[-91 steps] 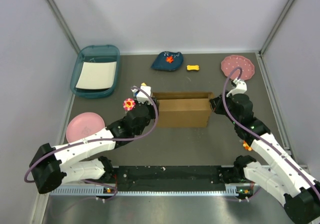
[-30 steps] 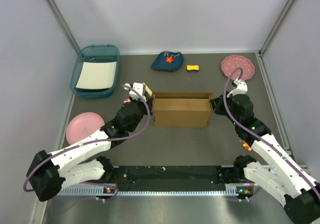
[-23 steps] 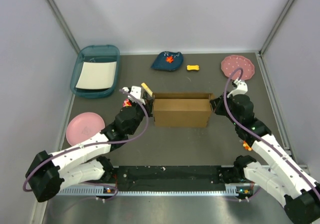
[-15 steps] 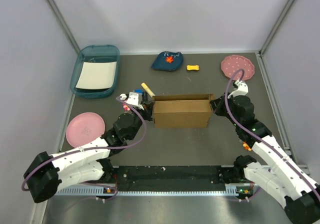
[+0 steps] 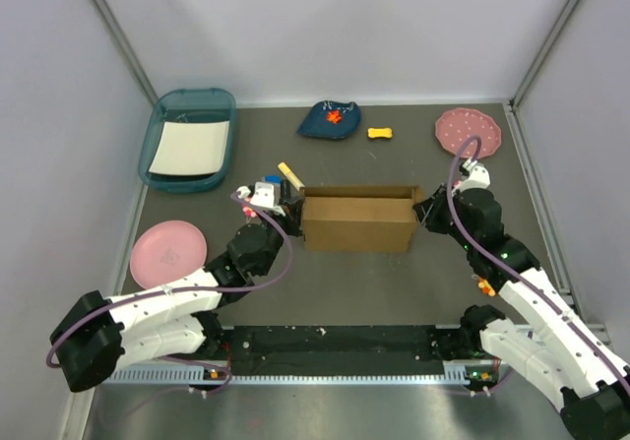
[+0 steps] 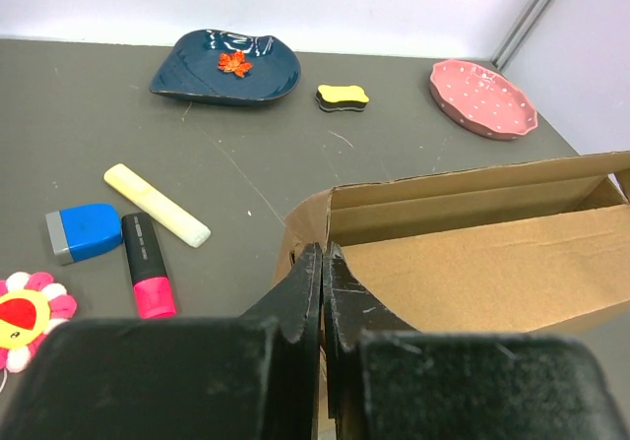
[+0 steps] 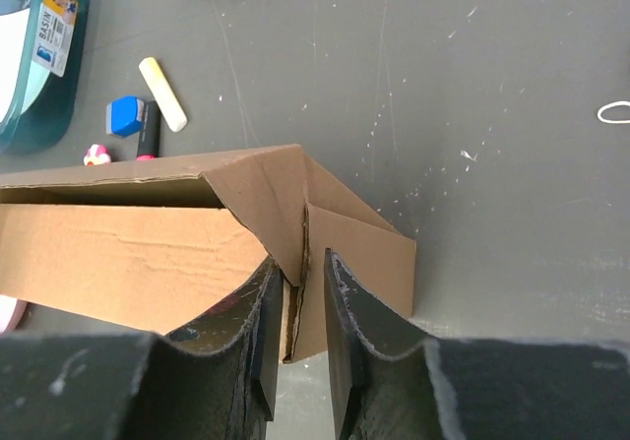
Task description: Fold the paper box
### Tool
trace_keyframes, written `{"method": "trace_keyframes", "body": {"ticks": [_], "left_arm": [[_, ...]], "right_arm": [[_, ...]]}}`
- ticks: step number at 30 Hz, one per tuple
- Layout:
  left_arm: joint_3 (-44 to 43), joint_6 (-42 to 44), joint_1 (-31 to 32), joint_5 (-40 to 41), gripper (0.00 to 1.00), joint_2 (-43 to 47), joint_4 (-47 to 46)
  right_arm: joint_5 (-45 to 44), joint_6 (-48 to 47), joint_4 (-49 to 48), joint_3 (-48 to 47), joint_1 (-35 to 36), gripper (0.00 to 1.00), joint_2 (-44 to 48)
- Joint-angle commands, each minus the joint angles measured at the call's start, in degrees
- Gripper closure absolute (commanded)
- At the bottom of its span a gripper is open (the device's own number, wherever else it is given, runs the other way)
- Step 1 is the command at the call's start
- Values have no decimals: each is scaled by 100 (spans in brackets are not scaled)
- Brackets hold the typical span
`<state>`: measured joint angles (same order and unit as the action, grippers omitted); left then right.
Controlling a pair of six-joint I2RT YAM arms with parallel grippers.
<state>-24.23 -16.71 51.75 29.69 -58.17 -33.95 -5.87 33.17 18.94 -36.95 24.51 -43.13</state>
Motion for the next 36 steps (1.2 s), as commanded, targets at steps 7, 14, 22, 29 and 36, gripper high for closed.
{"method": "trace_keyframes", "body": {"ticks": [7, 14, 22, 29, 36], "left_arm": [[199, 133, 28, 204, 100, -274, 1312], [32, 168, 28, 230, 100, -361, 1453], [-64, 186, 28, 248, 100, -449, 1462], [-91, 194, 28, 274, 100, -449, 1488], [-73, 168, 28, 256, 100, -467, 1471]], "right_arm": [[-2, -346, 1147, -418, 45, 73, -81], [-28, -451, 1033, -901, 54, 60, -151], [-187, -566, 892, -1166, 54, 60, -362], [-160, -662, 708, -1253, 54, 60, -160], [-266, -847, 717, -1499, 54, 65, -538]]}}
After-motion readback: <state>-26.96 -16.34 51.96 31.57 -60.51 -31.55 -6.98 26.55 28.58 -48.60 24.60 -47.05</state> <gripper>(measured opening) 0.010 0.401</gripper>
